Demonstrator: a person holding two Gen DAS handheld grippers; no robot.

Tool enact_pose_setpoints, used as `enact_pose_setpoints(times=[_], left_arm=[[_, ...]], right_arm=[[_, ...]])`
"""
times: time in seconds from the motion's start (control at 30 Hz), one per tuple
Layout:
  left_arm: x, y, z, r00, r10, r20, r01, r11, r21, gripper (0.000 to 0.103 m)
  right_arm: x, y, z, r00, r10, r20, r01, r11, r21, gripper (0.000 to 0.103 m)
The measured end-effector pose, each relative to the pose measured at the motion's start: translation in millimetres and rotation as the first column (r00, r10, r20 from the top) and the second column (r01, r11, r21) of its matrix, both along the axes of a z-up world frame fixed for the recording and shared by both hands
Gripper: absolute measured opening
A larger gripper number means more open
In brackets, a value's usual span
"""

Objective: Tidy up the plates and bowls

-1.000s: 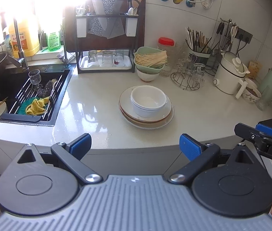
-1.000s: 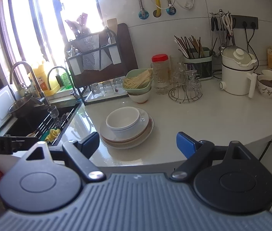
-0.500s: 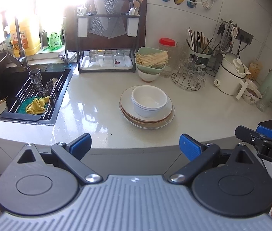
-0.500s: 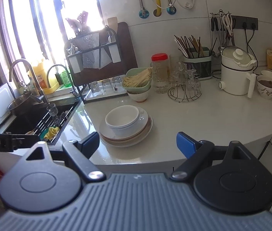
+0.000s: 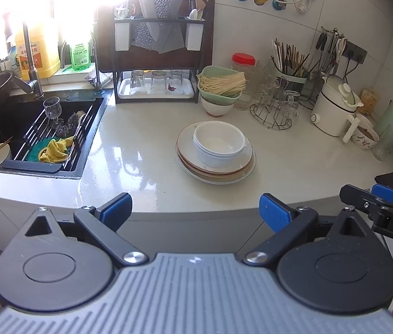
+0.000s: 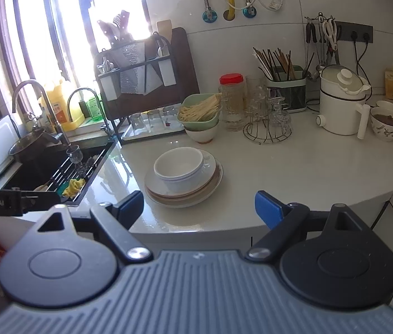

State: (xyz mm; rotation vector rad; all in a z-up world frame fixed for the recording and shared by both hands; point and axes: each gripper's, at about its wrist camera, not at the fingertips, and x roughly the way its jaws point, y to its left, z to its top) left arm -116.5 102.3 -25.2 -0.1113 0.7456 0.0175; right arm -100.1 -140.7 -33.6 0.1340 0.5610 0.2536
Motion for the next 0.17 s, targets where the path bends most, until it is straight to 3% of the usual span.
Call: enact_pose_setpoints(times=[0.17], left_arm=[[-1.3, 3.3, -1.9, 1.0, -0.006, -0.002, 0.006, 1.0, 0.002, 0.1]], right_arm=[[-0.1, 1.5, -1.2, 1.0, -0.002, -0.009, 0.002, 1.0, 0.015, 0.088]])
